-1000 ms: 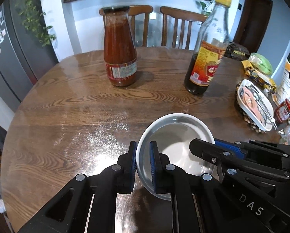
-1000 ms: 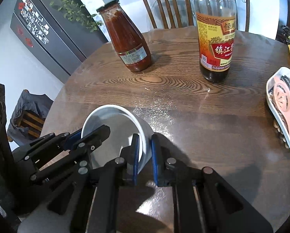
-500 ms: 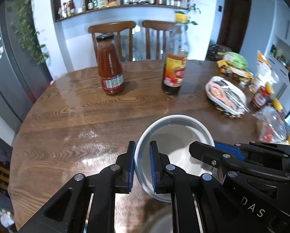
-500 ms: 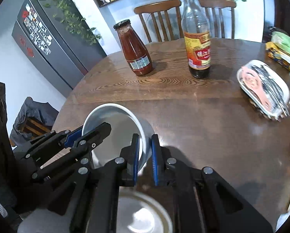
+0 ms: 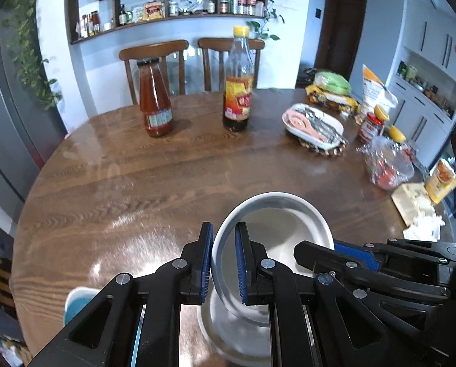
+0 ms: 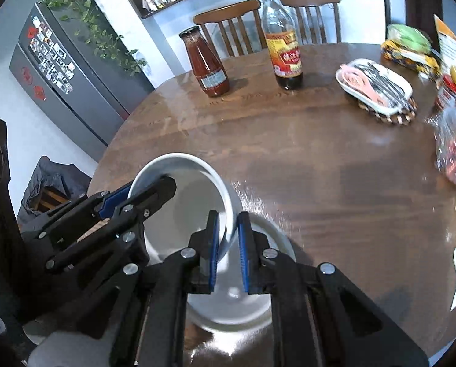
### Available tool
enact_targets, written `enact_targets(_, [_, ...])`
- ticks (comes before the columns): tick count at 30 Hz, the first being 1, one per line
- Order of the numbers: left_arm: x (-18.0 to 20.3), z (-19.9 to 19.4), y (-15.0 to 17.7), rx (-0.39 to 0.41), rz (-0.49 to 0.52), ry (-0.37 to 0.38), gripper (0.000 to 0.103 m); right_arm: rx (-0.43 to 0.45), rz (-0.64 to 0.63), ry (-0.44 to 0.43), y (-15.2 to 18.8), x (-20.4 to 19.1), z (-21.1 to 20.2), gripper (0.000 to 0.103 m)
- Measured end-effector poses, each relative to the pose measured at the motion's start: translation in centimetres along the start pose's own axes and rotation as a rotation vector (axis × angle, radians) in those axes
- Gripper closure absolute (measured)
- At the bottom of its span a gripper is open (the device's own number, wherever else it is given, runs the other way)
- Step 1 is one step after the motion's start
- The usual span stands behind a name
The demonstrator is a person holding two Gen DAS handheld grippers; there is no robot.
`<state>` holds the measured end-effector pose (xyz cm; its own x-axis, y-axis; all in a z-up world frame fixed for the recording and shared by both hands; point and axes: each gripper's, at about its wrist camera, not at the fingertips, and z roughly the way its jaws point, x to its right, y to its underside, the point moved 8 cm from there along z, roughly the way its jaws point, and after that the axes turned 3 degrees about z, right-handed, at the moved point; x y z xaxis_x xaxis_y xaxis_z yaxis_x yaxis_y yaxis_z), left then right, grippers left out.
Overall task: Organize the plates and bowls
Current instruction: 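Carry the ramekin cup and lower it into the nested bowls, then open the right gripper and lift it off the cup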
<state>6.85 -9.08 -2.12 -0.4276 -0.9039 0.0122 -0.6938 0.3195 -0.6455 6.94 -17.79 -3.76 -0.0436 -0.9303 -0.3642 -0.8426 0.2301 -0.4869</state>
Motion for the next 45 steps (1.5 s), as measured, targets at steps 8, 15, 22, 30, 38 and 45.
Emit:
enact_targets(8, [1.3, 1.3, 3.8, -0.094, 0.031, 0.032, 0.091, -0.07, 0.051, 0.024, 4.1, 1.4, 1.0, 0.089])
enact_targets(15, [1.6, 2.4, 5.0, -0.144, 0.029, 0.059, 0.091, -0.111, 0.051, 0.055, 5.0, 2.2, 1.6, 0.09])
enact_targets(22, [1.5, 4.1, 6.7, -0.219, 0.004, 0.085, 0.091, -0.163, 0.045, 0.085, 5.8, 2.7, 2.7, 0.088])
enact_targets(30, [1.4, 4.4, 6.2, -0.215, 0.012, 0.094, 0.091, -0.16, 0.02, 0.107, 5.5, 2.4, 2.7, 0.085])
enact_targets(38, [-0.9, 2.2, 4.2, -0.152, -0.024, 0.117, 0.062, -0.061, -0.088, 0.161, 4.2, 1.9, -0.1, 0.048])
enact_targets(45, [-5.0, 1.1, 4.0, -0.13, -0.044, 0.041, 0.017, 0.0, -0.056, 0.175, 3.5, 3.1, -1.8, 0.021])
